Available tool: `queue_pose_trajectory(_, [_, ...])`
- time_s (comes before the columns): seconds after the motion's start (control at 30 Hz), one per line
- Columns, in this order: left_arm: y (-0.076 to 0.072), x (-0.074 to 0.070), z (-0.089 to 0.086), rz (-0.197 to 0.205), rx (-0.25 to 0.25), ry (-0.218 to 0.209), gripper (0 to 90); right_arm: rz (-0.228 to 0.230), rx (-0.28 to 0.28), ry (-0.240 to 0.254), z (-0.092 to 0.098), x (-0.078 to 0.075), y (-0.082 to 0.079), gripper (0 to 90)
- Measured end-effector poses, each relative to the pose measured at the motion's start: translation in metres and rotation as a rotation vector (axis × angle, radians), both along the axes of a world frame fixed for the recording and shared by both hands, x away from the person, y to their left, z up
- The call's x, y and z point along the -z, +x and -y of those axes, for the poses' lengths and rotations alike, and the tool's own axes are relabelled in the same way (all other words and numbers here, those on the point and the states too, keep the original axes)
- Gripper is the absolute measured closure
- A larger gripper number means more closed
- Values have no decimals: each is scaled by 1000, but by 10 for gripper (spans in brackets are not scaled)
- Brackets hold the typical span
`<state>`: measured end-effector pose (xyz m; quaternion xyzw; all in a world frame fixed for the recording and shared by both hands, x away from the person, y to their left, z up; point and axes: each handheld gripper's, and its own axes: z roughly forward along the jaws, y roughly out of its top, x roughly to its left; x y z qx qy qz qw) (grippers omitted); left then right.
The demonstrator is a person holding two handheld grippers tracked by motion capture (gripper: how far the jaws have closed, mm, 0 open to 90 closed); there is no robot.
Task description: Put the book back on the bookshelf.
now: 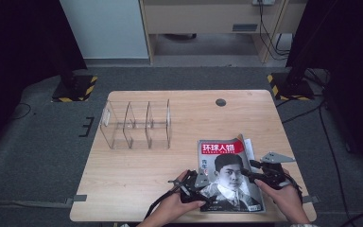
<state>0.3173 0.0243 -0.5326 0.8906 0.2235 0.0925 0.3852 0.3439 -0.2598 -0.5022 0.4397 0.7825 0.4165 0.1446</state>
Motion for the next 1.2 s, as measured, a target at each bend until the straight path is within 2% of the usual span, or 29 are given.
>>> queue_pose_trajectory(0.2, [0,0,0,1,3,5,117,-26,18,15,0,3,3,411])
queue_pose_trajectory(0.27, [0,0,0,0,-1,1,117,-46,35,2,1,6,5,375])
queue_pose_trajectory(0.43, [0,0,0,0,-2,1,117,-69,58,-9,2,12,7,384])
queue_pose_trajectory(0.53, [0,0,0,-1,-2,0,117,-66,51,59,5,7,6,455])
queue_pose_trajectory(0.77, [0,0,1,0,-1,-1,118,-67,47,78,3,8,5,474])
queue_pose_trajectory(0.87, [0,0,1,0,1,-2,119,-72,54,51,3,10,6,474])
queue_pose_trajectory(0.97, [1,0,1,0,1,-3,119,-89,57,-3,0,15,8,468])
queue_pose_trajectory(1.07, [1,0,1,1,1,-4,119,-93,58,-7,-2,15,8,461])
queue_pose_trajectory(1.13, [1,0,1,0,1,-4,119,-85,42,-18,-1,13,7,483])
queue_pose_trajectory(1.2, [1,0,1,0,3,-4,119,-81,43,-6,-1,12,7,512])
